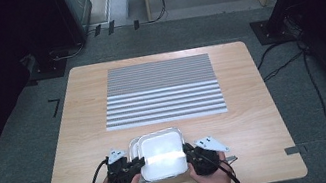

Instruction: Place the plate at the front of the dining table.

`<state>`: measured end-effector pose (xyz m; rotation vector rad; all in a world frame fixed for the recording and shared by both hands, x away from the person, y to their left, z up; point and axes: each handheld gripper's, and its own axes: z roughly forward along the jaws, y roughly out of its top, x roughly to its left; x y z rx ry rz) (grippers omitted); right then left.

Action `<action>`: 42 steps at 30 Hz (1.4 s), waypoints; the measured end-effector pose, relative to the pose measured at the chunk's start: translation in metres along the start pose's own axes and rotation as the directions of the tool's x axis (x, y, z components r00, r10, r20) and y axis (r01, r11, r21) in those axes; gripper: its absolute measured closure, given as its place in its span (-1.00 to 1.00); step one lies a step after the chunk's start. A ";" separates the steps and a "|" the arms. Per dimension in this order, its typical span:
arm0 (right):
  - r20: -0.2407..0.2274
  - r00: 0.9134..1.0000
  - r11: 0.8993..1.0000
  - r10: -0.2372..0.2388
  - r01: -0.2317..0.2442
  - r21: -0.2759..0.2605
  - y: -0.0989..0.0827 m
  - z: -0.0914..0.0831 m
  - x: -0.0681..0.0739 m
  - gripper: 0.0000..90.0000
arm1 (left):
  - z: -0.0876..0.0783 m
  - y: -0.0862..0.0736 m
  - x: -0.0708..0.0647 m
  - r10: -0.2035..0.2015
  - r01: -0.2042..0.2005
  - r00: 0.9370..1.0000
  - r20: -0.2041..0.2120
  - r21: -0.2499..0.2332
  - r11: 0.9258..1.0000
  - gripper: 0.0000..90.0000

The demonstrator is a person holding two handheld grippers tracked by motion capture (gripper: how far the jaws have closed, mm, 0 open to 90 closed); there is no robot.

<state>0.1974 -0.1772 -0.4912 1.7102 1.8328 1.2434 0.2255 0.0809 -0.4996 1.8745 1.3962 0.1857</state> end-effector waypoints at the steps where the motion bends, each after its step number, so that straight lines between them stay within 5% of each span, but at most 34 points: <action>1: 0.001 1.000 1.000 0.001 -0.001 -0.004 0.000 -0.001 0.001 0.92 | 0.000 0.000 0.000 -0.004 0.004 1.000 -0.003 0.001 1.000 0.75; 18: -0.026 0.999 0.999 0.019 -0.020 -0.031 0.013 -0.009 0.003 0.97 | -0.010 0.021 -0.005 -0.018 0.016 0.999 -0.030 -0.041 0.999 0.90; 32: -0.049 0.998 0.998 0.041 -0.043 -0.042 0.043 0.003 -0.001 0.98 | -0.008 0.060 -0.001 -0.020 0.017 0.999 -0.042 -0.065 0.998 0.94; 42: -0.038 0.996 0.996 0.078 -0.080 -0.050 0.068 0.022 -0.010 0.99 | 0.009 0.088 0.006 -0.026 0.024 0.999 -0.031 -0.075 0.997 0.95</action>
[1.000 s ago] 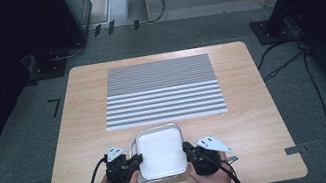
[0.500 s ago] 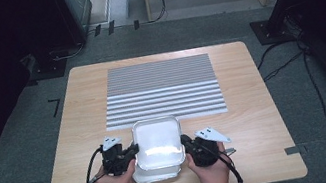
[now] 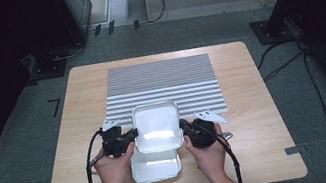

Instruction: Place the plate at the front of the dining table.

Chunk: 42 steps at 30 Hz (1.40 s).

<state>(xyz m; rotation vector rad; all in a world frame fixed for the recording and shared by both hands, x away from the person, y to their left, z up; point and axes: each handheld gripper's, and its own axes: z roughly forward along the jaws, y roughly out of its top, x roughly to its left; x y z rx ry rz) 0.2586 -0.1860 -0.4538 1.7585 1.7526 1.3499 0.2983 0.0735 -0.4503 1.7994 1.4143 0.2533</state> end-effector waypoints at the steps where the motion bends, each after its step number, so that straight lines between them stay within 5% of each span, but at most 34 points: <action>1: -0.002 1.000 1.000 0.002 -0.002 -0.004 0.003 0.002 -0.001 0.99 | 0.001 0.002 0.000 -0.004 0.004 1.000 0.002 -0.004 1.000 0.95; 18: 0.030 1.000 1.000 0.001 0.000 -0.025 0.035 0.039 -0.011 0.99 | 0.027 0.046 0.009 -0.008 0.007 1.000 -0.006 -0.031 0.999 0.99; 42: 0.079 0.996 0.999 0.034 -0.034 0.001 0.062 0.088 -0.034 1.00 | 0.073 0.080 0.014 0.002 -0.003 0.999 -0.050 -0.009 1.000 0.99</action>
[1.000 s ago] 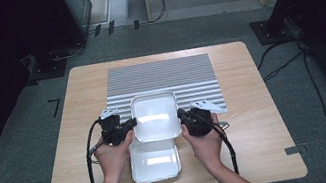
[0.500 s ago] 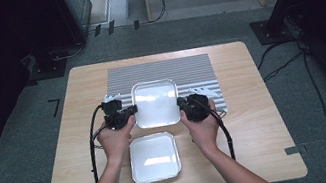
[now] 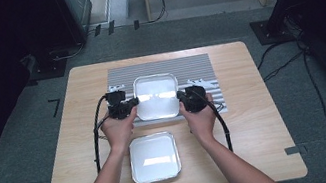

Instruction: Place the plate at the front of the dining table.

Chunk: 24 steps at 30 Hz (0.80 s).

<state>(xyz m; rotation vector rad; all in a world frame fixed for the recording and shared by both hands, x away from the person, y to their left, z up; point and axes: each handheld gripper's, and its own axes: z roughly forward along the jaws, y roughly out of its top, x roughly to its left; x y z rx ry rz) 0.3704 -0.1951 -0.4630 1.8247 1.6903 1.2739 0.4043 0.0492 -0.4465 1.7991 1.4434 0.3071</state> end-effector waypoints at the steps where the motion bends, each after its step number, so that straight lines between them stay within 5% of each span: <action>1: 0.003 1.000 1.000 -0.007 0.007 -0.001 0.001 0.002 -0.001 1.00 | 0.004 0.002 0.001 -0.005 0.005 1.000 0.001 0.001 1.000 0.99; 24: 0.072 0.997 0.999 -0.019 0.017 0.033 0.011 0.049 -0.017 0.99 | 0.058 0.017 0.010 -0.041 0.042 0.999 -0.019 0.068 0.997 0.99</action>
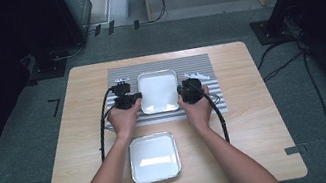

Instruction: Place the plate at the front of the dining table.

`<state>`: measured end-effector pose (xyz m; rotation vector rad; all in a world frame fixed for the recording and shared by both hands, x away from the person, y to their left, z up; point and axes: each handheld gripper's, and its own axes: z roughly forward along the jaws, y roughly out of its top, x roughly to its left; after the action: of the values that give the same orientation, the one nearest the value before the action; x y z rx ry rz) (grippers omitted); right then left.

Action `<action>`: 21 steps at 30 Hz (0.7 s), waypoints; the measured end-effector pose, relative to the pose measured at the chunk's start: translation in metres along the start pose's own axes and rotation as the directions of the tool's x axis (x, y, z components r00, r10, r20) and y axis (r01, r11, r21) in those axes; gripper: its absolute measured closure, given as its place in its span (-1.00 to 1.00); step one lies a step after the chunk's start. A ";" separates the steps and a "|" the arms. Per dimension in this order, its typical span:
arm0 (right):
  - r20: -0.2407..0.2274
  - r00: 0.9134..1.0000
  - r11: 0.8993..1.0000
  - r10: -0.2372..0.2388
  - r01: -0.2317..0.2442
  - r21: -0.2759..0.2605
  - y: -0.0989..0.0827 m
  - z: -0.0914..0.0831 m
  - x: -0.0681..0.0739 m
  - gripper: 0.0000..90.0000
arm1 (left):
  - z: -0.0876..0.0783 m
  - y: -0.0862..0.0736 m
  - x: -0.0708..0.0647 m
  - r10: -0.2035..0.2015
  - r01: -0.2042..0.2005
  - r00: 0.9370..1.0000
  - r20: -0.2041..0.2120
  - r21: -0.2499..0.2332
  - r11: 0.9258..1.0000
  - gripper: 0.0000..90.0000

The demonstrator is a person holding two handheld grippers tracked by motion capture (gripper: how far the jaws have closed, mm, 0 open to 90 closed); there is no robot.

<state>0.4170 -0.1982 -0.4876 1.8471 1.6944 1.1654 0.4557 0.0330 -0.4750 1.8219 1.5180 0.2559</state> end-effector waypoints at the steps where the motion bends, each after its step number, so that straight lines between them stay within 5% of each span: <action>1: 0.000 1.000 1.000 0.000 0.000 0.000 0.000 0.000 0.000 0.99 | 0.000 0.000 0.000 0.000 0.000 1.000 0.000 0.000 1.000 0.99; 5: 0.018 1.000 1.000 0.018 -0.018 -0.002 0.005 0.009 -0.007 0.99 | 0.013 0.009 -0.003 0.004 -0.004 1.000 -0.010 0.031 1.000 0.98; 9: 0.044 0.999 1.000 -0.011 0.010 0.020 0.012 0.023 -0.009 0.98 | 0.028 0.016 0.001 -0.036 0.037 0.999 -0.012 0.070 0.997 0.96; 20: 0.081 0.996 0.998 -0.025 0.021 0.052 0.021 0.044 -0.012 0.97 | 0.045 0.028 0.001 -0.040 0.045 0.998 -0.042 0.117 0.992 0.93; 21: 0.080 0.995 0.997 -0.057 0.053 0.057 0.023 0.047 -0.013 0.96 | 0.048 0.030 0.003 -0.051 0.055 0.998 -0.039 0.119 0.991 0.93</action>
<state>0.4685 -0.2030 -0.5021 1.8417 1.7368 1.0174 0.5069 0.0153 -0.4901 1.8756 1.6357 0.1762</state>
